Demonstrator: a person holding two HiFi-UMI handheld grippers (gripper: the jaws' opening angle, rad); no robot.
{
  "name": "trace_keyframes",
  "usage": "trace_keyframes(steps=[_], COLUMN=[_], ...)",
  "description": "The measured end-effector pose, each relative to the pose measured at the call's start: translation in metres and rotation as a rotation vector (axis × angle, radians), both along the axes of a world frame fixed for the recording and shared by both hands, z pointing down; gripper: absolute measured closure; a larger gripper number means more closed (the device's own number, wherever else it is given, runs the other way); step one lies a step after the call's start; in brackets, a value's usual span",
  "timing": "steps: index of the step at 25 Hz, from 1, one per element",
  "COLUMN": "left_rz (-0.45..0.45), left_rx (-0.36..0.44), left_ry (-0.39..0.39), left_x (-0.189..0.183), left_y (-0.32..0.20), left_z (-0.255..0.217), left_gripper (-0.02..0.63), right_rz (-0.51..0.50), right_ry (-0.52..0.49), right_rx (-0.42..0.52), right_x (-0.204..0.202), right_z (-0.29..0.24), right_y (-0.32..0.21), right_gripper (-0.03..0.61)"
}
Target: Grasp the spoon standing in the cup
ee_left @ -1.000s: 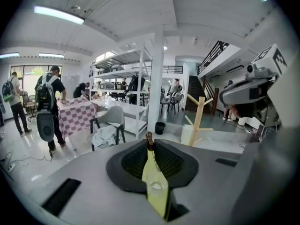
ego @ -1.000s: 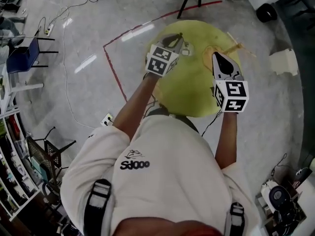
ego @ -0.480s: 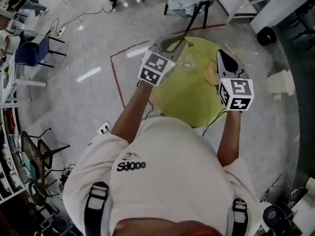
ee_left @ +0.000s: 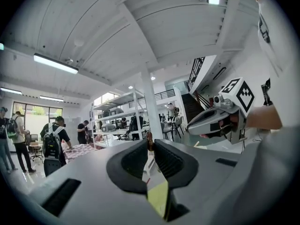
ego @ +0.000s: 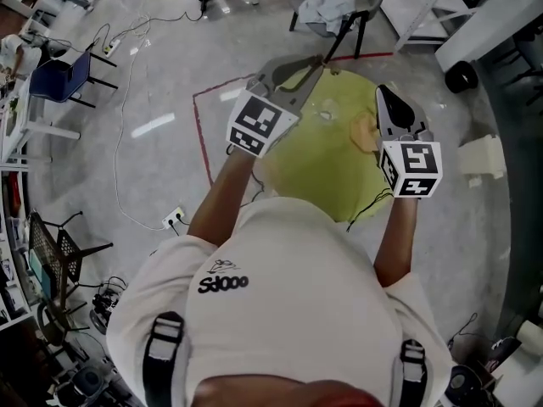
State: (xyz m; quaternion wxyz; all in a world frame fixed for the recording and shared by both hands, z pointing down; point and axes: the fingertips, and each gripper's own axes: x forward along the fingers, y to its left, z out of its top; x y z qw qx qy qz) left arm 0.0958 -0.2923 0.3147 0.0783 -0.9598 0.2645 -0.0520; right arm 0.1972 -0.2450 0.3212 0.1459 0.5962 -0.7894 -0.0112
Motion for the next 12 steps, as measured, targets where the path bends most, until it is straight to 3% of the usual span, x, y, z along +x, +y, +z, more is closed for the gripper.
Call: trace_keyframes(steps=[12], left_rz=[0.007], left_rx=[0.005], left_ry=[-0.003], left_x=[-0.0015], left_y=[0.0031], left_z=[0.0023], left_gripper=[0.549], right_rz=[-0.017], right_ry=[0.038], right_rx=[-0.012], right_x=[-0.0087], right_z=[0.0031], right_y=[0.0016], right_gripper=[0.557])
